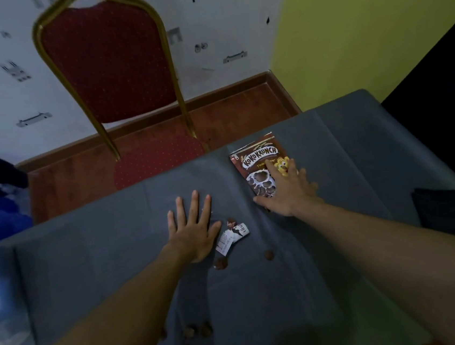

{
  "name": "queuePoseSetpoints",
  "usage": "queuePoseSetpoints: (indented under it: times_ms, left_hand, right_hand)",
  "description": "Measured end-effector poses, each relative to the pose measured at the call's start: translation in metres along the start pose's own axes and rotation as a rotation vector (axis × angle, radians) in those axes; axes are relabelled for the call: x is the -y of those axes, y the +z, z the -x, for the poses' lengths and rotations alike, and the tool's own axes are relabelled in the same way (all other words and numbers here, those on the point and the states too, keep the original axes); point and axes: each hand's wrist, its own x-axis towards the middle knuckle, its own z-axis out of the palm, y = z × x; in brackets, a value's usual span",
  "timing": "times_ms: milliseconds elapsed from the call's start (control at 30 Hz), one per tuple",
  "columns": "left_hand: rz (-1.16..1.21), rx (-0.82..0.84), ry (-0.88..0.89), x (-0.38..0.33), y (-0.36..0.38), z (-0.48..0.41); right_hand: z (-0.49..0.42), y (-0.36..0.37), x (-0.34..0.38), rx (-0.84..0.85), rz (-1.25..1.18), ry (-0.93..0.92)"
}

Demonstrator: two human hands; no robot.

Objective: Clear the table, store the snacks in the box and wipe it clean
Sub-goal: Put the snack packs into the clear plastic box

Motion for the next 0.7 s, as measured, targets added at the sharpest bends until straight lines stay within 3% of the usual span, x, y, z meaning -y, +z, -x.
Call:
queuePoseSetpoints:
  times_ms: [200, 400, 700]
  left_hand:
    - [0.001, 0.034, 0.000, 0.000, -0.001, -0.002]
    - [-0.008, -0.036, 0.044, 0.000, -0.011, 0.008]
    - [-0.008, -0.018, 0.031, 0.031, -0.050, 0.046]
  right_hand:
    - [-0.001, -0.004, 0.005, -0.097, -0.014, 0.020]
    - [0.012, -0.009, 0.012, -0.192, -0.067, -0.046]
    - [0.048, -0.032, 0.073, -0.209, -0.124, -0.165]
